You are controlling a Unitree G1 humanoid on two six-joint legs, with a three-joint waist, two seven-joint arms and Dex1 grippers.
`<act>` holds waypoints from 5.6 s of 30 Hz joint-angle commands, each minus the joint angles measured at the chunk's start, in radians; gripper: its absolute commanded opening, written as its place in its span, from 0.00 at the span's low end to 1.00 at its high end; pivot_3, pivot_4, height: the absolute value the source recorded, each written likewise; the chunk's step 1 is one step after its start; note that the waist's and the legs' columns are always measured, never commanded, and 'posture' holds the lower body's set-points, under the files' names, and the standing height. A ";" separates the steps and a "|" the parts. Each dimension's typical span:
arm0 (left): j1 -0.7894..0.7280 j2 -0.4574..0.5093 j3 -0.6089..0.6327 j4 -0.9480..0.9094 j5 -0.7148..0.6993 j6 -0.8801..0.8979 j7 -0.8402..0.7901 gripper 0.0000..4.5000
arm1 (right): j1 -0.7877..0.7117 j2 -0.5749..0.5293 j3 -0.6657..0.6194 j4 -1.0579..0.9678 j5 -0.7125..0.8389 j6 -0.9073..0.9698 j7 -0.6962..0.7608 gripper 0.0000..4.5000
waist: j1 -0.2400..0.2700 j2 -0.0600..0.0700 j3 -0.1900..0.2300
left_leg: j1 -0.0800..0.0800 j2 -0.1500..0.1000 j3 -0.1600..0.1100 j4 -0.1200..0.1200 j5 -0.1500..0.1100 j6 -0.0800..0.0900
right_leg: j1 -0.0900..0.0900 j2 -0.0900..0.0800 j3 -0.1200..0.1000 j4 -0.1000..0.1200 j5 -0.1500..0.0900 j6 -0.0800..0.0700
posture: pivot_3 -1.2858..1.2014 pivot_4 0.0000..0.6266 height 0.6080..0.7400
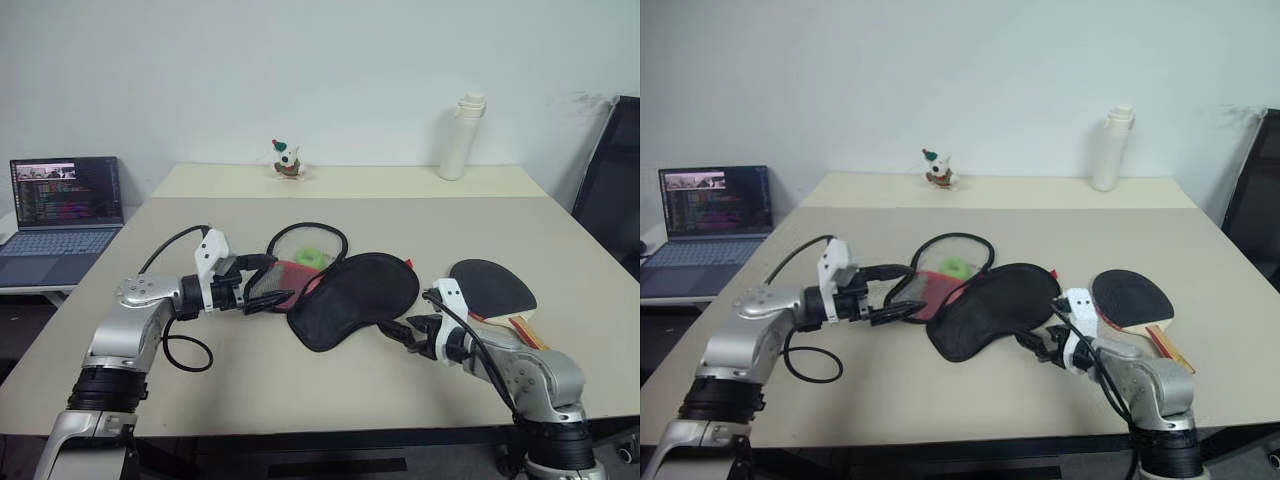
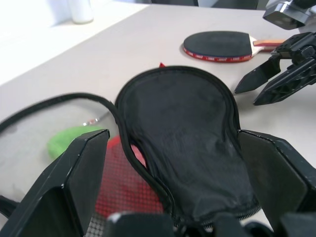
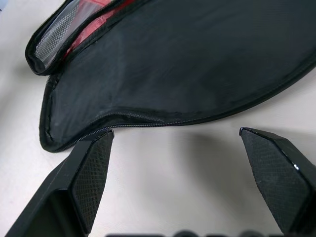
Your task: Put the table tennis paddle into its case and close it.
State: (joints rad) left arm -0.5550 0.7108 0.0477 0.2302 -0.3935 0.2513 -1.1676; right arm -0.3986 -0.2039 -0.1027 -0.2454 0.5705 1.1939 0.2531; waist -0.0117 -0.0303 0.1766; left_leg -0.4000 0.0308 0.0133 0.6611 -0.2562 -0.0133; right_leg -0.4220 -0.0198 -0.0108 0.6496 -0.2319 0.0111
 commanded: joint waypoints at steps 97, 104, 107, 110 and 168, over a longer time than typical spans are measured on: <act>-0.054 0.027 -0.116 -0.242 -0.073 0.147 -0.180 1.00 | 0.101 -0.505 -0.224 0.143 -0.278 -0.162 0.292 0.99 | -0.015 0.004 0.005 | 0.003 -0.001 0.003 0.001 0.000 0.000 | -0.001 0.000 0.001 0.009 -0.005 0.002 | 0.52 0.24 1.00; -0.045 0.036 -0.108 -0.231 -0.064 0.140 -0.182 1.00 | 0.079 -0.491 -0.166 0.241 -0.291 -0.217 0.277 0.99 | -0.015 0.004 0.005 | 0.003 -0.001 0.003 0.001 0.000 0.000 | -0.001 0.000 0.001 0.008 -0.005 0.002 | 0.52 0.24 1.00; -0.033 0.041 -0.100 -0.239 -0.064 0.142 -0.176 1.00 | 0.074 -0.493 -0.156 0.261 -0.288 -0.230 0.279 0.99 | -0.016 0.004 0.004 | 0.003 -0.001 0.003 0.002 0.000 0.000 | -0.001 0.000 0.001 0.008 -0.005 0.002 | 0.52 0.24 1.00; -0.020 0.046 -0.093 -0.245 -0.064 0.143 -0.171 1.00 | 0.070 -0.488 -0.154 0.282 -0.285 -0.239 0.274 0.99 | -0.018 0.004 0.004 | 0.004 -0.001 0.003 0.002 0.000 0.000 | 0.000 0.000 0.001 0.008 -0.005 0.002 | 0.52 0.24 1.00; 0.139 0.066 -0.023 -0.401 -0.110 0.223 -0.045 1.00 | -0.322 0.250 -0.105 0.297 -0.246 -0.207 -0.325 0.24 | -0.021 0.007 0.006 | 0.000 -0.001 -0.001 0.000 0.000 0.000 | -0.004 0.000 0.001 0.010 -0.006 0.002 | 0.52 0.24 1.00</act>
State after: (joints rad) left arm -0.4153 0.7608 0.0064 -0.1478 -0.4920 0.4777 -1.2111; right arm -0.6849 0.0420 -0.2075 0.0742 0.3253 1.0282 -0.0690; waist -0.0322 -0.0232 0.1829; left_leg -0.4000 0.0300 0.0119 0.6616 -0.2561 -0.0133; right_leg -0.4258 -0.0203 -0.0100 0.6599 -0.2376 0.0134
